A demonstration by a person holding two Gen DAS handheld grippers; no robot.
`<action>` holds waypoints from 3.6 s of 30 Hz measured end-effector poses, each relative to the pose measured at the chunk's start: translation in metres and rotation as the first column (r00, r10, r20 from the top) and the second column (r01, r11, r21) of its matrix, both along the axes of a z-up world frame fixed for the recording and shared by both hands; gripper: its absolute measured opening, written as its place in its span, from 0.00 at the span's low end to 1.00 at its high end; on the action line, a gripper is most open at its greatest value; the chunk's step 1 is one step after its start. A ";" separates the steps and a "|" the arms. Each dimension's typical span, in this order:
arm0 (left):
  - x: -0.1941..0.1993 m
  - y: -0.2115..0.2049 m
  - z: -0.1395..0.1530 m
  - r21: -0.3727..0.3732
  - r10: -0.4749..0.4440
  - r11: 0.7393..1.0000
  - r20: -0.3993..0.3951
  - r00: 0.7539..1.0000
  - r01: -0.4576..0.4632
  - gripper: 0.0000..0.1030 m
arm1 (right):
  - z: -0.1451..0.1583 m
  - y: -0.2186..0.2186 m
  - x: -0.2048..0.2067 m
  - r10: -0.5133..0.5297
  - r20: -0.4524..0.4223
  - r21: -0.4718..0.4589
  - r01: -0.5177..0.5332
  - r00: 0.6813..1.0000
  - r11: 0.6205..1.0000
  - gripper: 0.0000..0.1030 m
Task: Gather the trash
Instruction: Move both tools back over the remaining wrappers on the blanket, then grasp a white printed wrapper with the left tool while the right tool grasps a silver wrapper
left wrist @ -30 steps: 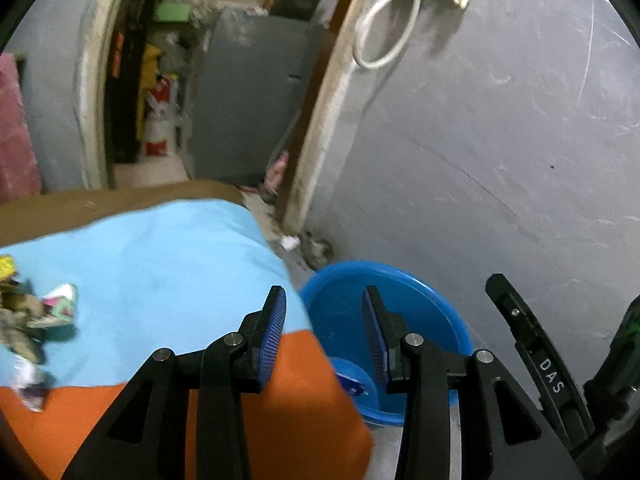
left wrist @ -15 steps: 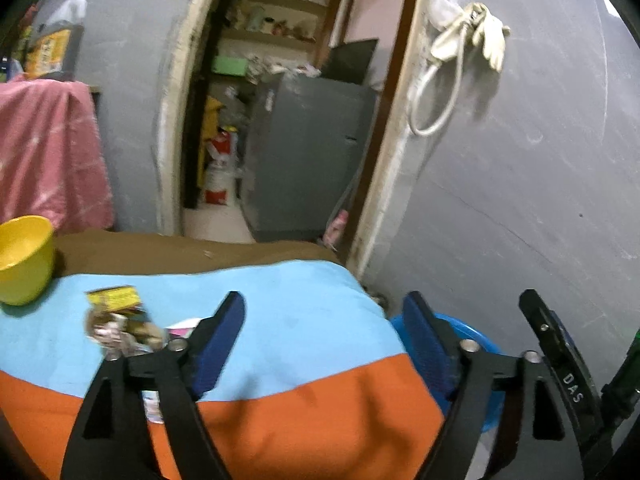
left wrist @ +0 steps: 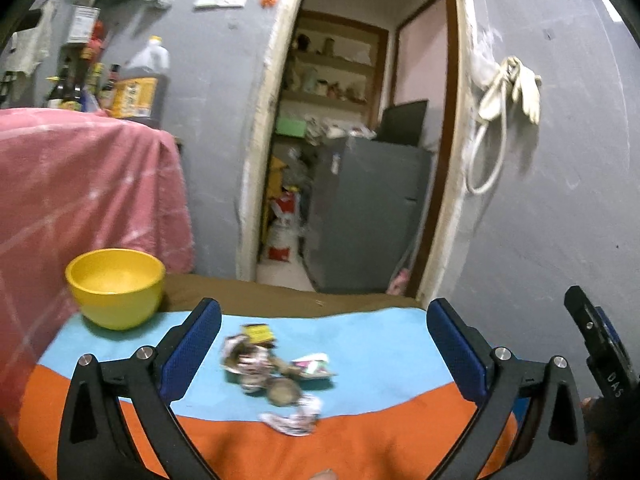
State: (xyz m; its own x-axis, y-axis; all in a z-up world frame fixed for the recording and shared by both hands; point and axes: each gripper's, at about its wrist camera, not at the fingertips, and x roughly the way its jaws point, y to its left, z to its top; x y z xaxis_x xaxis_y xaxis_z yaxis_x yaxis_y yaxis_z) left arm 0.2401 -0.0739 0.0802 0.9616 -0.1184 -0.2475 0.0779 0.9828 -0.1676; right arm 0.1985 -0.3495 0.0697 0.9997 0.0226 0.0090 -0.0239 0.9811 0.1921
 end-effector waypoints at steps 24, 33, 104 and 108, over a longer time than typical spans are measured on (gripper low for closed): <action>-0.020 0.081 -0.027 0.065 0.121 0.991 -0.025 0.992 -0.119 0.98 | -0.006 0.086 0.016 0.250 -0.082 -0.137 -0.259 0.965 0.956 1.00; 0.010 0.091 -0.051 0.092 0.063 0.995 -0.189 0.980 -0.046 0.98 | -0.023 0.114 0.041 0.349 -0.266 -0.140 -0.394 0.899 0.908 1.00; 0.081 0.100 -0.086 -0.116 -0.084 0.993 -0.501 0.862 0.029 0.10 | -0.083 0.139 0.082 0.421 -0.643 -0.017 -0.562 0.640 0.827 0.10; 0.067 0.107 -0.081 -0.139 -0.075 0.990 -0.485 0.871 0.008 0.10 | -0.081 0.137 0.075 0.425 -0.614 -0.023 -0.553 0.665 0.833 0.09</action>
